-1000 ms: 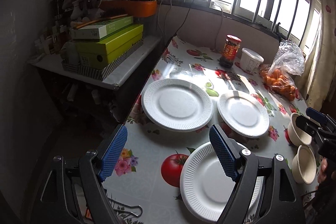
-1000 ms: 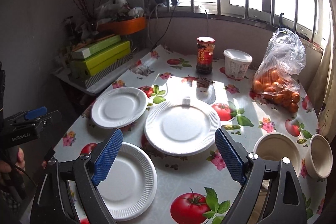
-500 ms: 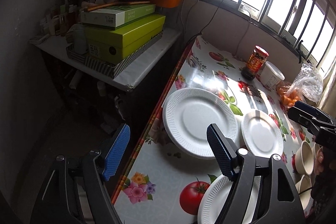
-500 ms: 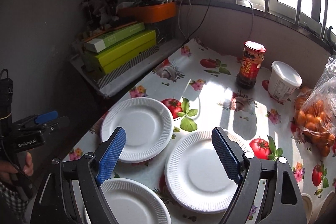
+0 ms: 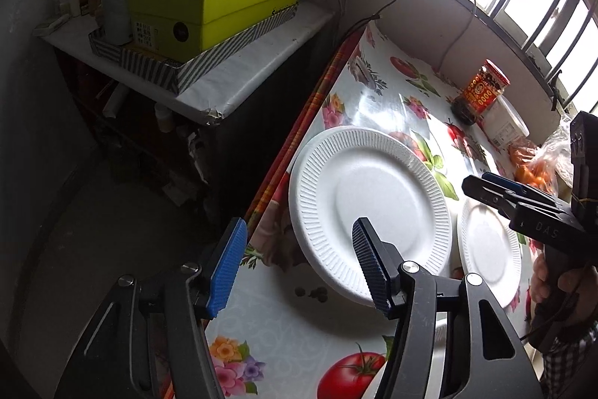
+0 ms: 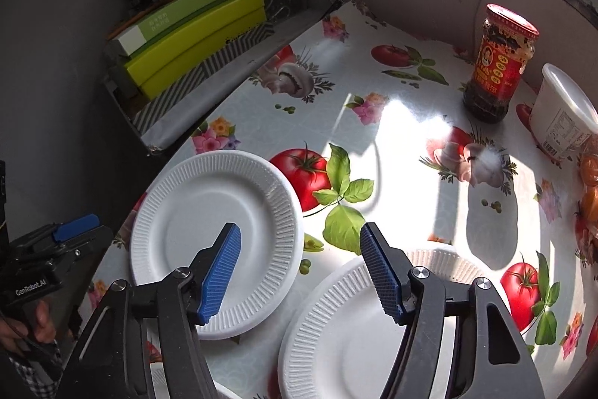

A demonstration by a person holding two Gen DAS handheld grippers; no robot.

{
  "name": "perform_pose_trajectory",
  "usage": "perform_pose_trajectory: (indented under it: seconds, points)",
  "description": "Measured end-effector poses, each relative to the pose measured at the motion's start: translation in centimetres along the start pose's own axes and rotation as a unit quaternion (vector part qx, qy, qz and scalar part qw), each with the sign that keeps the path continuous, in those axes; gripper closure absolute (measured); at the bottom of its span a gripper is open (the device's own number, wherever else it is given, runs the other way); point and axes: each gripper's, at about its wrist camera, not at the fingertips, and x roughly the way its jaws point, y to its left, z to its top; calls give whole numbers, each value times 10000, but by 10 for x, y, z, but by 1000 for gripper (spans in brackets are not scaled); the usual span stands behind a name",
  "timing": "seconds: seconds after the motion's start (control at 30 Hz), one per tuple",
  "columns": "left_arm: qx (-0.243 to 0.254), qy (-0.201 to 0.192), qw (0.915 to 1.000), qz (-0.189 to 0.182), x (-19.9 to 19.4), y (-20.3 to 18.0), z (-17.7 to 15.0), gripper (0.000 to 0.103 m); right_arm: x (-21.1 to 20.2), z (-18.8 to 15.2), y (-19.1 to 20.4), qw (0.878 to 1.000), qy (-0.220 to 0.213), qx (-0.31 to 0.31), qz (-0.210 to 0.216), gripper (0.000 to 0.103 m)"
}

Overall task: Organize plates and bowls
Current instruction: 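Close left gripper on a white plate rim while right gripper grasps another plate rim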

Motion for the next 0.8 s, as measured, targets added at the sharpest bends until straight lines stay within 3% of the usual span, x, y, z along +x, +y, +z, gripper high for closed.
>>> perform_pose_trajectory:
  seconds: [0.3,0.37,0.43,0.7,0.8]
  points:
    - [-160,259,9995,-106,20,3,-1,43,32,1,-9,9993,306,129,142,45]
    - [-135,254,9996,-73,22,2,-1,43,33,1,-9,9993,291,157,160,50]
    - [-148,252,9995,-116,23,2,0,52,34,2,-10,9992,305,180,173,54]
    - [-175,289,9993,-139,27,3,0,57,38,1,-13,9986,350,288,266,67]
    - [-179,319,9992,-141,28,4,1,67,38,1,-13,9984,369,298,308,74]
